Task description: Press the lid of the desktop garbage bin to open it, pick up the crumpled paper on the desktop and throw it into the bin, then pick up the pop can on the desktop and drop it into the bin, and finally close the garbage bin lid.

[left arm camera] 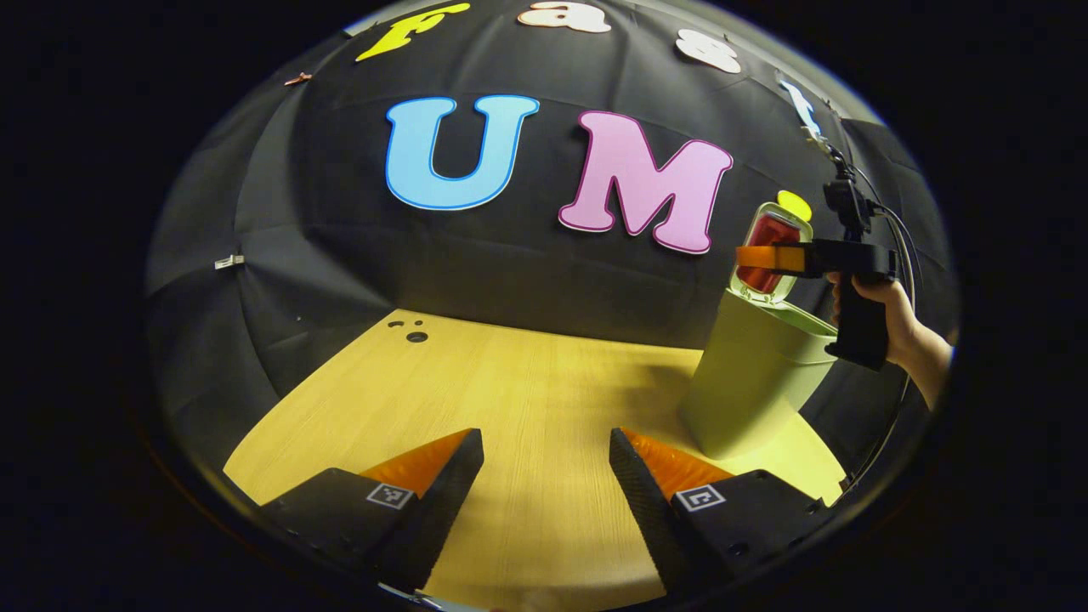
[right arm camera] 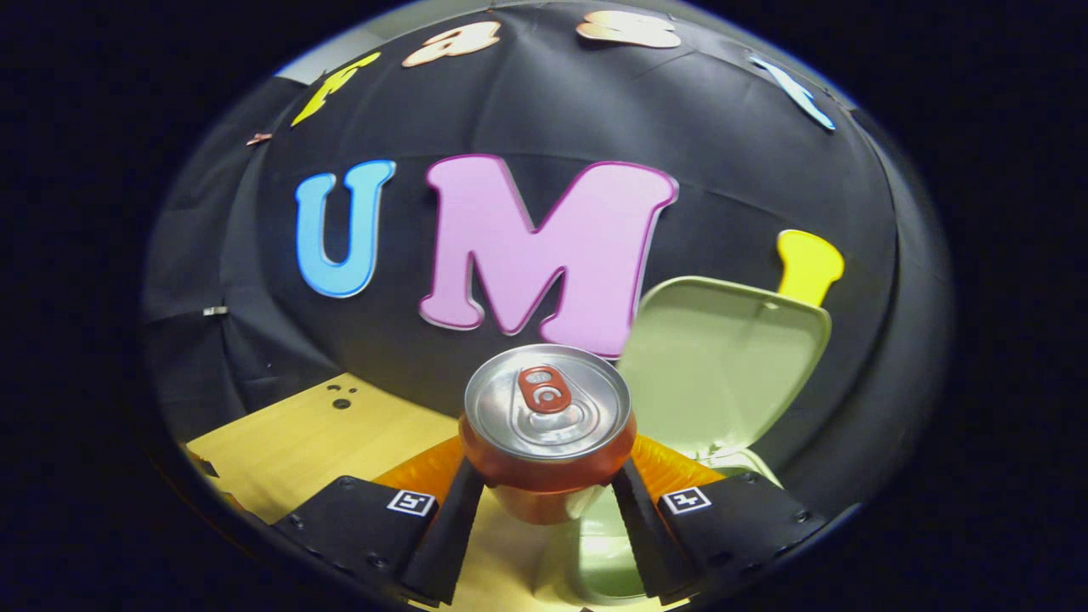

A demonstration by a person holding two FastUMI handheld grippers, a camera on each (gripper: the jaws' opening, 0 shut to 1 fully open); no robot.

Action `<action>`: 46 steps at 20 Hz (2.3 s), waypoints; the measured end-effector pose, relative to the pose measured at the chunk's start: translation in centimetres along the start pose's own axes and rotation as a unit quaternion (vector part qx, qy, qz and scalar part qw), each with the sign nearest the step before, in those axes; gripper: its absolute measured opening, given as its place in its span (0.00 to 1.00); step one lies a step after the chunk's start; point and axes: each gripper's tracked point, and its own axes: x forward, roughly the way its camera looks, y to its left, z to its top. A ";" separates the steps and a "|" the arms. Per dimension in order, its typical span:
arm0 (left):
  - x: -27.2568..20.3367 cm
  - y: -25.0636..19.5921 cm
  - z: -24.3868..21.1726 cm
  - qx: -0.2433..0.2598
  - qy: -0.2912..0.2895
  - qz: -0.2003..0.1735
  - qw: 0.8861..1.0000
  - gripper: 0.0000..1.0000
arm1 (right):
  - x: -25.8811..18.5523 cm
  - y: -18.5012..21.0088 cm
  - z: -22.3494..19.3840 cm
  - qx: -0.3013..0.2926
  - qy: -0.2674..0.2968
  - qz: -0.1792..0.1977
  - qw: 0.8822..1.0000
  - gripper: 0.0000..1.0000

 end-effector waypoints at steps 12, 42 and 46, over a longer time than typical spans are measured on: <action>1.7 -0.1 -0.2 0.001 0.013 0.002 1.000 0.95 | -0.7 -10.0 -4.5 0.005 0.043 -0.086 0.995 0.81; 0.7 2.3 -2.6 -0.030 0.043 0.050 0.997 0.96 | -0.4 -10.8 6.9 0.051 -0.043 -0.078 0.995 0.97; 0.6 2.5 -2.7 -0.030 0.043 0.056 0.997 0.96 | 0.3 -11.6 10.8 0.069 -0.077 -0.077 0.992 0.97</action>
